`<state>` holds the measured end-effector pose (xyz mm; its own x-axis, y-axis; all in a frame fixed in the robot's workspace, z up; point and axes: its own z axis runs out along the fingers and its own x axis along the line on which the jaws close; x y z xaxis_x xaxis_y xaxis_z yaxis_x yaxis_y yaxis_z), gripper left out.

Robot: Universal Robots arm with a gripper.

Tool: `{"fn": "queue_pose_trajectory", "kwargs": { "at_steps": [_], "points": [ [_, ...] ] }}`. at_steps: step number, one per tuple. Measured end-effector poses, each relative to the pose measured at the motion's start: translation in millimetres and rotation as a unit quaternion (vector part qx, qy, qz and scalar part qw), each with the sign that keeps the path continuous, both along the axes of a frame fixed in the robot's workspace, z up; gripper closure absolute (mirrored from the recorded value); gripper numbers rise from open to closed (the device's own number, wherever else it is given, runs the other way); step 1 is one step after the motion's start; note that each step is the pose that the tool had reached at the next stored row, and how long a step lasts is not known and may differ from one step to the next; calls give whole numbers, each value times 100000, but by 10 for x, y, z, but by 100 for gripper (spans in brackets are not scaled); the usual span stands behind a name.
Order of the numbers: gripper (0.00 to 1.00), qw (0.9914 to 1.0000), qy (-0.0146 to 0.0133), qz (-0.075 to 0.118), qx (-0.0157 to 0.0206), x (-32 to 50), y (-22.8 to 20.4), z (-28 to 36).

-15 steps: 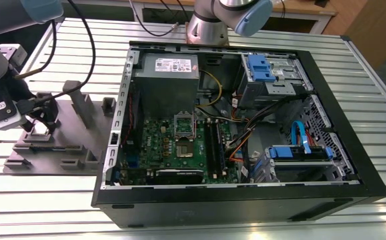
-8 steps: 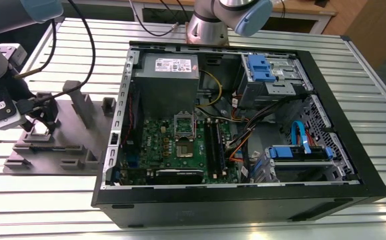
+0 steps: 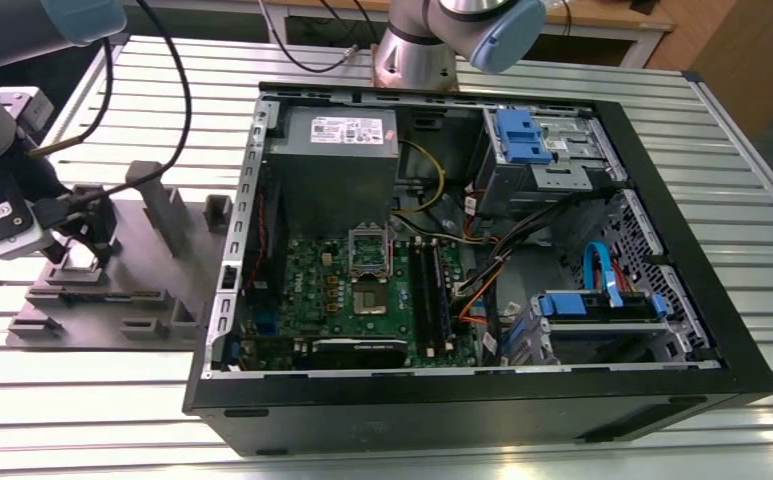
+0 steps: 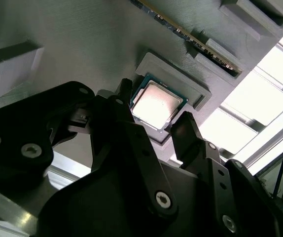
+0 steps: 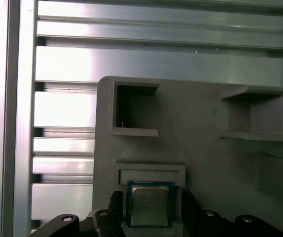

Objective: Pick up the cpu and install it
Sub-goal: 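Pick up the cpu and move it towards the insertion slot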

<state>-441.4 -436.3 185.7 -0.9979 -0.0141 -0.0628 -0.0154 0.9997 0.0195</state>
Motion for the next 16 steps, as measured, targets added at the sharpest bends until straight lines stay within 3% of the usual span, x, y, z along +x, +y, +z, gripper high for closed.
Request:
{"fn": "queue_pose_trajectory", "kwargs": {
  "at_steps": [9,16],
  "points": [
    [41,99963,-9,2738,4,0,0,-2],
    [41,99960,-11,2812,9,-8,-1,-9]
  ]
}}
